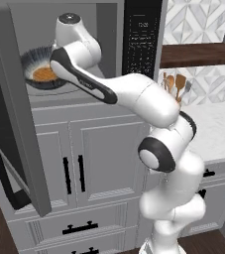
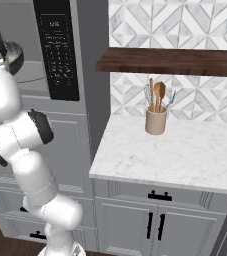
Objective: Open the microwave, place the bowl with waffle inside the microwave, then close the microwave door and turn it on.
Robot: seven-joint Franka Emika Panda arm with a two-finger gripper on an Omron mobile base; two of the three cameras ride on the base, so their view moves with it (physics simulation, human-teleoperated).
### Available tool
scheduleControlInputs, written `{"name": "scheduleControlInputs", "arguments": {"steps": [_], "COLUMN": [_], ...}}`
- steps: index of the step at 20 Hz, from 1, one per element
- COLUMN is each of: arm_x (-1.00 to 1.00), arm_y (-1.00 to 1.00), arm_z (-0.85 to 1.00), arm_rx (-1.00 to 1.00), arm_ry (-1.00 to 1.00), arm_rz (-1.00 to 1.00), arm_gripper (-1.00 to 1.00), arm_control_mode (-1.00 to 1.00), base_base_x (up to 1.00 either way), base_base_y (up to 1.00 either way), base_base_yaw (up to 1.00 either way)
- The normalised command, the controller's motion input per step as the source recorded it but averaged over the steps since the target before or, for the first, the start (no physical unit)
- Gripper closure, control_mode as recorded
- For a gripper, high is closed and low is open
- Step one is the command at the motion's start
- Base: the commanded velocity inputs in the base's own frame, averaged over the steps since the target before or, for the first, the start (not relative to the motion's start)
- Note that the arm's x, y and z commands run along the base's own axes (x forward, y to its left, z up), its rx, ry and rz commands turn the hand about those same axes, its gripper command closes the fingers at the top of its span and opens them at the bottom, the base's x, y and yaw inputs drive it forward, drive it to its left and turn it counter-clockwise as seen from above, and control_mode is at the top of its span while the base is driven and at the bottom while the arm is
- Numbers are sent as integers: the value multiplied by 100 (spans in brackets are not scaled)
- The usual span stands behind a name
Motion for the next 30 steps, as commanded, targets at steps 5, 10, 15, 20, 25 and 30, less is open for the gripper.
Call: {"name": "scheduleControlInputs", "arguments": {"steps": [5, 10, 15, 20, 25, 30], "arm_x": [79, -11, -90, -100, -92, -71], "arm_y": [1, 12, -37, -43, -10, 0], "arm_z": [-45, -18, -2, -32, -4, 29], "arm_rx": [0, 0, 2, 0, 0, -3], "arm_ry": [12, 1, -1, -4, -9, -28], "arm_rz": [-26, -17, -4, 0, 1, 0], "arm_gripper": [-100, -100, -100, -100, -100, -100], "arm_control_mode": [-100, -100, -100, -100, -100, -100], "base_base_x": [0, 0, 0, 0, 0, 0], "base_base_y": [0, 0, 0, 0, 0, 0], "base_base_yaw": [0, 0, 0, 0, 0, 0]}}
